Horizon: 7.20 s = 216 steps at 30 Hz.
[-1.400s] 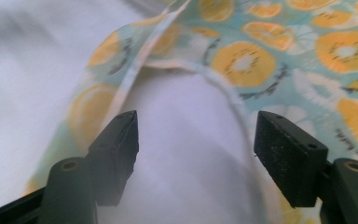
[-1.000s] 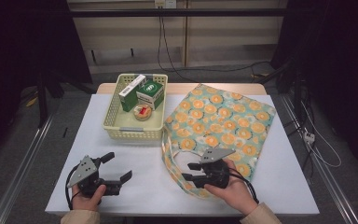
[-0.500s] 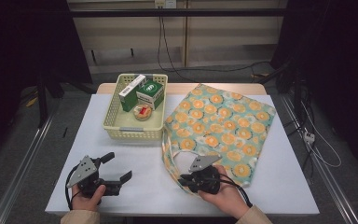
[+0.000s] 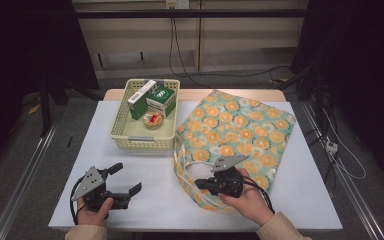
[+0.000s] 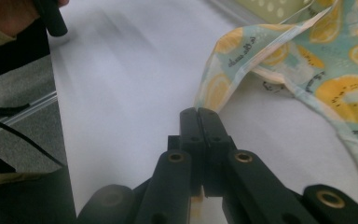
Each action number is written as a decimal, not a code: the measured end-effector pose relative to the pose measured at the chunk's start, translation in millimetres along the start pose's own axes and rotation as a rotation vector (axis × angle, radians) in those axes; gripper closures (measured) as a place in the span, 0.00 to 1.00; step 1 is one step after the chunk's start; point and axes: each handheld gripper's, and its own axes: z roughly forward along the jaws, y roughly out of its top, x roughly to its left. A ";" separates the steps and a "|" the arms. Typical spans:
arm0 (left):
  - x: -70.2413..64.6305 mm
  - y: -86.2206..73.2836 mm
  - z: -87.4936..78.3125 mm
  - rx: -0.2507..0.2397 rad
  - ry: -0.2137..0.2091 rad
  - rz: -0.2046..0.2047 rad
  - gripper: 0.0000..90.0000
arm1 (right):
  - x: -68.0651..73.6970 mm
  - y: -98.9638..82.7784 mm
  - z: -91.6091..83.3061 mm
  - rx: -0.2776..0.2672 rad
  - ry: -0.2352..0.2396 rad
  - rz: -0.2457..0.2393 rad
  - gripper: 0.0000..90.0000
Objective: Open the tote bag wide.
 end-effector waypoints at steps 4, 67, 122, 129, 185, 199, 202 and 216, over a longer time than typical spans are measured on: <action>-0.1 -0.1 -0.1 0.000 0.000 0.000 0.04 | -10.2 7.8 -7.5 -0.020 -0.018 0.008 1.00; 3.1 -0.9 -2.9 -0.004 -0.002 -0.008 0.04 | -157.5 -1.7 -35.2 -0.101 -0.352 0.179 0.54; 1.1 -1.4 1.6 -0.001 -0.010 -0.006 0.04 | -92.0 -43.3 -10.1 0.089 -0.169 0.008 1.00; 0.8 -2.2 1.5 0.008 -0.011 0.000 0.04 | -85.1 -40.9 -12.9 0.087 -0.123 -0.012 1.00; -0.8 -3.2 -2.0 0.016 -0.007 0.003 0.04 | -126.2 -23.3 -41.0 0.010 -0.307 0.055 0.68; -0.1 -3.2 -3.0 0.014 -0.009 0.000 0.04 | -99.7 12.0 -17.9 0.012 -0.268 -0.038 0.56; -0.2 -3.4 -2.2 0.014 -0.010 0.000 0.04 | -100.9 11.7 -7.1 0.033 -0.258 -0.040 0.56; 1.5 -4.3 -1.9 0.017 -0.018 -0.003 0.04 | -103.7 15.0 49.4 0.149 -0.196 -0.091 0.69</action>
